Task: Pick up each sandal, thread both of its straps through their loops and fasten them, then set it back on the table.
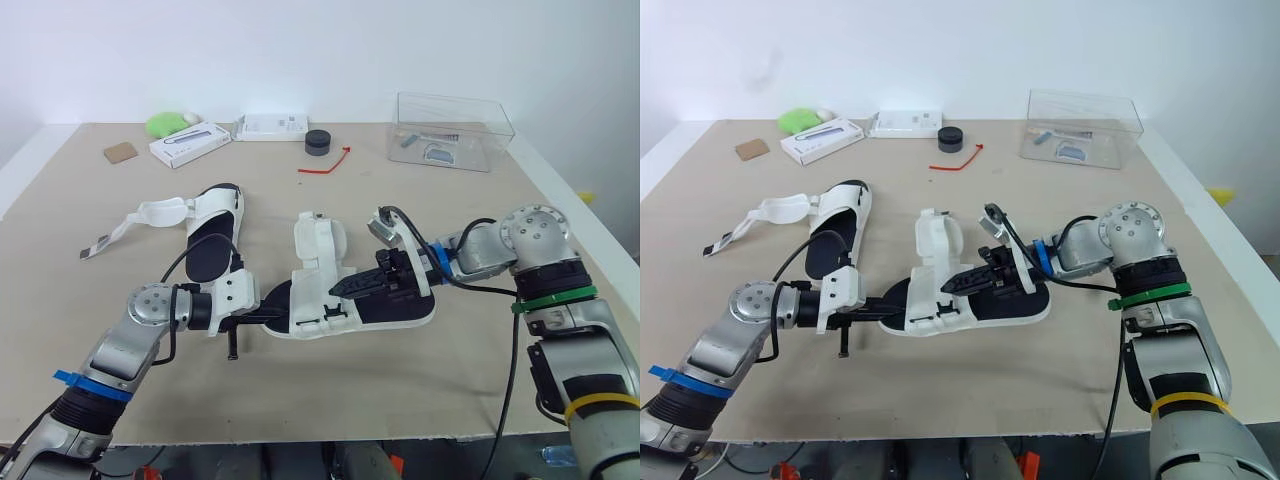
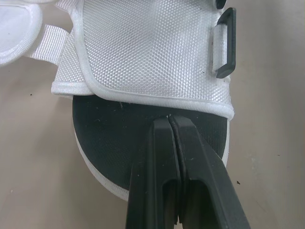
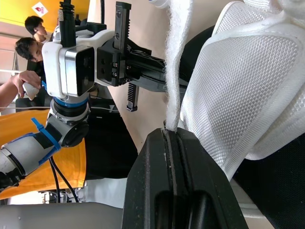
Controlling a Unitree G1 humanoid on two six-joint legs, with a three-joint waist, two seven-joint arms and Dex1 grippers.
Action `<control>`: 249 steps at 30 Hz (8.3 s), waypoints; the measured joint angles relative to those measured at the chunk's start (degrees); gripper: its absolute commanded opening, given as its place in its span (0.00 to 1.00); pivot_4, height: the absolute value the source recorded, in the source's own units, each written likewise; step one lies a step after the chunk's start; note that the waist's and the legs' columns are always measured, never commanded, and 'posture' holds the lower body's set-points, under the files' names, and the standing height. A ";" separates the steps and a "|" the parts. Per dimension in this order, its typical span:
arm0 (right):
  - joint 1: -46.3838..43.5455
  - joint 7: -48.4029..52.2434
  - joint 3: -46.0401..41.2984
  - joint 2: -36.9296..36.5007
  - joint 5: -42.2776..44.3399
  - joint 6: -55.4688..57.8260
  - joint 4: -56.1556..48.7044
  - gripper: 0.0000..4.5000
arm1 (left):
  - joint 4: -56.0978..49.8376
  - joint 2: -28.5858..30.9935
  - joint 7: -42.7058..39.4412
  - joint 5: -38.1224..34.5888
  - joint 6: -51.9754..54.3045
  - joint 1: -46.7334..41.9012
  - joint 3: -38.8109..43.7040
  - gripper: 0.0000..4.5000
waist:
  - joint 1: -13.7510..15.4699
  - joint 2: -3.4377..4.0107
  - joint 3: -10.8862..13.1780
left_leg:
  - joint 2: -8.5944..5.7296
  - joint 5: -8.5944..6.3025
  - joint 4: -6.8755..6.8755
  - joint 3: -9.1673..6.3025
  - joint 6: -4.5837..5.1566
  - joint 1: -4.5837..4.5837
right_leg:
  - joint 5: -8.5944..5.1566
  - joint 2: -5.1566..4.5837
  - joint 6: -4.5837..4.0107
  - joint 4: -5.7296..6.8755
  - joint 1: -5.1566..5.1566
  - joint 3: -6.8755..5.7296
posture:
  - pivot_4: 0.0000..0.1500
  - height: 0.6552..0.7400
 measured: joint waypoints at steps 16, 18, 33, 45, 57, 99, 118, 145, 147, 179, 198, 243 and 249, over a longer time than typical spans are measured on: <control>0.01 -4.59 1.96 -1.06 1.93 -0.28 0.02 0.01 | 0.27 0.00 -0.05 0.12 -0.87 -0.07 -0.01 0.00 | 0.00 0.00 0.00 | 0.04 -0.05 -0.01 0.01 0.09 -0.01 | -0.02 -0.04 0.02 -0.04 0.00 0.01 | 1.00 0.84; 0.02 -4.43 2.17 -1.52 1.81 -0.29 -1.11 0.01 | 0.28 0.00 -0.04 0.12 -0.93 -0.08 -0.02 0.00 | 0.00 0.00 0.00 | 0.04 -0.06 -0.02 0.01 0.10 -0.01 | -0.02 -0.04 0.02 -0.05 -0.01 0.01 | 1.00 0.84; -0.04 -2.11 4.44 -4.11 1.48 -0.34 -7.46 0.01 | 0.39 -0.01 0.07 0.37 -1.41 -0.17 -0.07 0.00 | -0.01 0.00 0.00 | 0.05 -0.21 -0.03 0.02 0.37 -0.04 | -0.13 -0.09 0.06 -0.10 -0.02 0.01 | 1.00 0.84; 1.36 -3.51 5.40 -4.80 1.54 -0.67 -10.97 0.16 | 0.63 -0.35 0.15 0.42 -1.51 -0.30 -0.16 0.00 | -0.02 0.00 0.00 | 0.05 -0.29 -0.04 0.03 0.48 -0.06 | -0.16 -0.10 0.06 -0.14 -0.02 0.02 | 1.00 0.84; 0.34 -3.18 -1.56 0.04 -8.00 0.09 -12.94 0.49 | 1.01 -0.32 0.21 0.56 -1.51 -0.23 -0.14 0.00 | -0.15 0.02 -0.01 | 0.07 -0.31 -0.01 0.04 0.53 -0.02 | -0.16 -0.07 0.04 -0.10 -0.02 0.01 | 1.00 0.84; 1.23 2.31 -2.77 2.64 -17.23 0.22 -18.00 0.01 | 2.55 -0.43 0.01 0.56 -2.16 -1.44 -0.55 0.00 | -0.18 0.03 -0.01 | 0.05 -0.32 0.00 0.02 0.54 -0.02 | -0.17 -0.10 0.02 -0.06 -0.03 0.00 | 1.00 0.84; 2.21 3.91 -1.33 -0.72 -11.74 0.37 -23.63 0.33 | 2.56 -0.25 0.06 0.66 -2.28 -1.47 -0.80 0.00 | -0.18 0.03 -0.01 | 0.05 -0.32 -0.01 0.02 0.54 -0.03 | -0.19 -0.10 0.04 -0.06 -0.03 0.00 | 1.00 0.84; 1.32 7.60 -3.73 2.02 -20.54 0.33 -25.03 0.00 | 2.12 -0.16 0.74 0.85 -2.37 -1.21 -1.02 0.00 | -0.16 0.03 -0.01 | 0.04 -0.32 0.00 0.03 0.54 -0.03 | -0.19 -0.12 0.04 -0.05 -0.03 0.00 | 1.00 0.84; 1.43 7.81 -3.34 1.77 -20.57 0.33 -25.83 0.00 | 2.10 -0.16 0.73 0.85 -2.32 -1.21 -1.02 0.00 | -0.16 0.03 -0.01 | 0.04 -0.32 0.00 0.02 0.54 -0.02 | -0.19 -0.12 0.04 -0.05 -0.03 -0.01 | 1.00 0.84; 8.02 40.45 -1.63 -17.58 -30.23 -10.45 -39.59 0.73 | 3.32 -0.20 0.00 0.86 -2.24 -2.58 -1.60 0.00 | -0.05 0.03 -0.01 | 0.04 -0.33 -0.01 0.00 0.55 0.04 | -0.28 -0.11 0.02 -0.05 -0.01 -0.04 | 1.00 0.84; 18.76 47.48 6.93 -12.39 -55.95 -36.01 -34.80 0.02 | 3.53 -0.11 0.07 0.89 -2.14 -2.53 -1.55 0.00 | -0.04 0.03 -0.01 | 0.04 -0.31 0.03 0.03 0.51 0.18 | -0.26 -0.02 -0.01 0.07 0.04 0.00 | 1.00 0.84; 10.10 70.57 -1.83 -18.50 -51.43 -15.89 -34.16 0.99 | 1.15 -0.05 2.47 1.01 1.23 -1.46 -1.09 0.00 | 0.03 0.13 0.02 | 0.12 -0.29 0.04 -0.04 0.50 0.25 | -0.14 0.06 -0.29 0.11 0.08 -0.06 | 1.00 0.84; 11.71 63.71 -6.95 -15.98 -44.80 -6.55 -35.93 0.99 | 1.58 -0.05 1.98 0.99 1.34 -1.92 -1.38 0.00 | 0.14 0.13 0.02 | 0.07 -0.22 0.06 -0.01 0.41 0.23 | -0.10 0.05 -0.22 0.13 0.08 -0.05 | 1.00 0.84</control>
